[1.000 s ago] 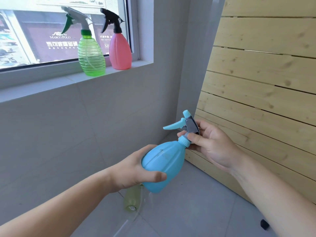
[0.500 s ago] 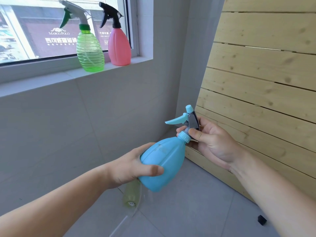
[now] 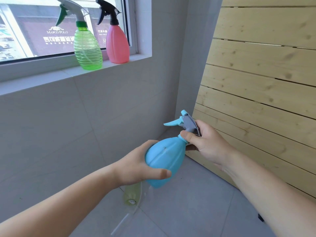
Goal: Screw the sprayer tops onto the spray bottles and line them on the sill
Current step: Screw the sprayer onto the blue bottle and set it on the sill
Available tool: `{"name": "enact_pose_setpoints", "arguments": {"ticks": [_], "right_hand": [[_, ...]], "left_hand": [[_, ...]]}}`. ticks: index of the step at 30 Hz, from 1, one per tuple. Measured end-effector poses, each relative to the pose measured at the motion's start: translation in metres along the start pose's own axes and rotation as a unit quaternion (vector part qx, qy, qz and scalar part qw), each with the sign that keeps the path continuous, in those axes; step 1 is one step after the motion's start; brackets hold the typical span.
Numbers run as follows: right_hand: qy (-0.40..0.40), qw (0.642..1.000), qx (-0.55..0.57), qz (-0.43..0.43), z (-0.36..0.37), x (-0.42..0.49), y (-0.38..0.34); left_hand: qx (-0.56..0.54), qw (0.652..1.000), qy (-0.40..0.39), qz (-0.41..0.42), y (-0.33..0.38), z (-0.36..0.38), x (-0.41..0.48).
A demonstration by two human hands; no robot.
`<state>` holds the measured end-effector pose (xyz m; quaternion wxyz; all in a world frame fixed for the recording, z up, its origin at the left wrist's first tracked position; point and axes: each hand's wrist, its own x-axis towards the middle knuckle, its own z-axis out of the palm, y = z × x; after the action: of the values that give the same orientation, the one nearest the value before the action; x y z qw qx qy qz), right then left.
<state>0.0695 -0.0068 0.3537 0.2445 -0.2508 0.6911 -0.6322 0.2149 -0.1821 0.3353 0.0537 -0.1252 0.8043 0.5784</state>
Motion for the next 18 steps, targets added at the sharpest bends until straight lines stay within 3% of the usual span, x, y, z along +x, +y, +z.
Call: {"name": "enact_pose_setpoints", "arguments": {"ticks": [2, 9, 13, 18], "right_hand": [[0.039, 0.999, -0.023, 0.003, 0.003, 0.001, 0.003], [0.084, 0.996, 0.038, -0.002, 0.002, 0.003, 0.003], [0.078, 0.996, 0.047, 0.006, 0.008, 0.002, 0.008], [0.055, 0.995, 0.087, 0.015, 0.015, 0.001, 0.007]], "left_hand": [[0.017, 1.000, 0.006, -0.015, 0.001, 0.003, 0.002], [-0.114, 0.990, -0.035, -0.079, -0.001, 0.006, 0.009], [-0.142, 0.983, -0.055, -0.098, -0.006, 0.009, 0.010], [-0.103, 0.985, -0.103, -0.092, -0.003, 0.008, 0.009]]}}
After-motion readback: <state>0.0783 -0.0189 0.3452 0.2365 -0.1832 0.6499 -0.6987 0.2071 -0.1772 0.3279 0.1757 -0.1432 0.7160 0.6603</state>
